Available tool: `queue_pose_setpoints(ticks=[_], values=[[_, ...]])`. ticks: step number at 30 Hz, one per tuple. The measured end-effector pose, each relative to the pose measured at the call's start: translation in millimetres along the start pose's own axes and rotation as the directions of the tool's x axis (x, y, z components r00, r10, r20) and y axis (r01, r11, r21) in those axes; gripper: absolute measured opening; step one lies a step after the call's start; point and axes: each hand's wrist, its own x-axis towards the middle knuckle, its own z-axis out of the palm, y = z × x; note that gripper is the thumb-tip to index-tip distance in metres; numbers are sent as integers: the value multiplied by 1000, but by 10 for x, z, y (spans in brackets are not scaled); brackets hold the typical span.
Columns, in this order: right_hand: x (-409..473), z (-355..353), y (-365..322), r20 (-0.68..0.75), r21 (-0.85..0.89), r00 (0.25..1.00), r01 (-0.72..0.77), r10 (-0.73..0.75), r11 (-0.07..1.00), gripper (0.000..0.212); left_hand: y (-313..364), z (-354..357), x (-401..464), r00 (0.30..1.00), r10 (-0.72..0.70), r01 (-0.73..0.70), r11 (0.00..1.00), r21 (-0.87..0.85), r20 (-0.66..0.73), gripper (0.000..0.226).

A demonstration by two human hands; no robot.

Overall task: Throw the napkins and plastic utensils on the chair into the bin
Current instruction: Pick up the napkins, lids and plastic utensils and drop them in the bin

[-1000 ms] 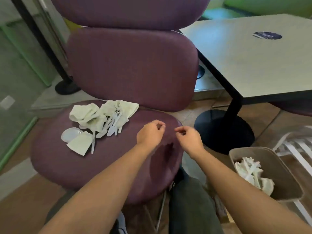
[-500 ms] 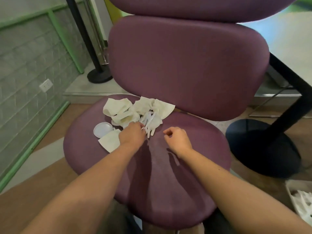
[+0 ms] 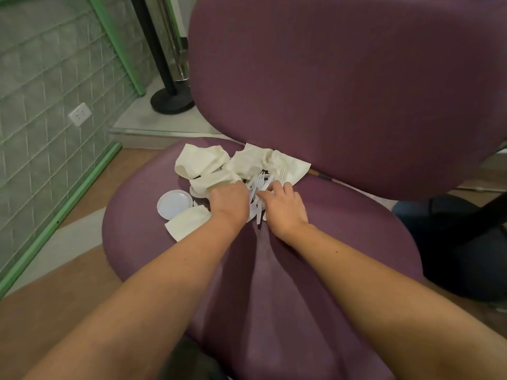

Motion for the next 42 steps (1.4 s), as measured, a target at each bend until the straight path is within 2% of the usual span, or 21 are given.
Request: queue_pose_setpoints(ticks=[2,5,10,15,19,23,24,26,28,30,31,32,34,38,42], values=[[18,27,18,10,-47,1000,11,-11,999,54,29,-14,6,998,48,-46,996,71,-30,21],[-15,9,25,-125,-164,989,57,-78,985,29,56,-71,24,992,120,-115,985,127,-40,23],[-198,-56,133,-216,-252,957,138,-195,958,27,64,-160,0,993,121,-120,989,84,-6,16],[-456,-149,260,-218,-113,975,19,-43,993,22,2,-255,-94,1000,21,-18,991,-134,23,18],[-729,-297,360,-176,2,983,-62,62,998,16,-49,-388,-265,997,-63,74,947,-312,45,29],[-1066,-469,445,-164,74,974,-143,154,987,18,-66,-628,-475,987,-82,145,818,-556,136,26],[-1165,-507,480,-168,89,969,-170,183,981,17,-23,-709,-546,986,-43,140,743,-654,162,23],[-1355,-566,557,-180,180,944,-245,277,953,16,114,-842,-669,974,77,145,521,-841,215,23],[-1565,-638,643,-157,375,894,-339,419,863,14,298,-962,-792,966,155,141,346,-928,205,24],[-1786,-716,742,-103,562,820,-419,563,713,9,526,-1036,-921,952,225,168,183,-969,208,9],[-1896,-760,796,-74,624,784,-445,616,642,8,655,-1061,-991,944,250,187,135,-973,216,9],[-2033,-794,875,-51,671,750,-463,659,579,8,814,-1076,-1066,939,276,181,107,-978,204,22],[-2262,-840,1007,-30,739,684,-476,729,477,10,1079,-1092,-1192,941,307,99,156,-983,144,31],[-2729,-855,1274,8,804,557,-498,831,326,12,1640,-1097,-1432,919,388,22,145,-989,77,29],[-3268,-798,1639,52,842,426,-504,903,189,14,2341,-1172,-1734,859,504,-2,180,-984,90,30]])
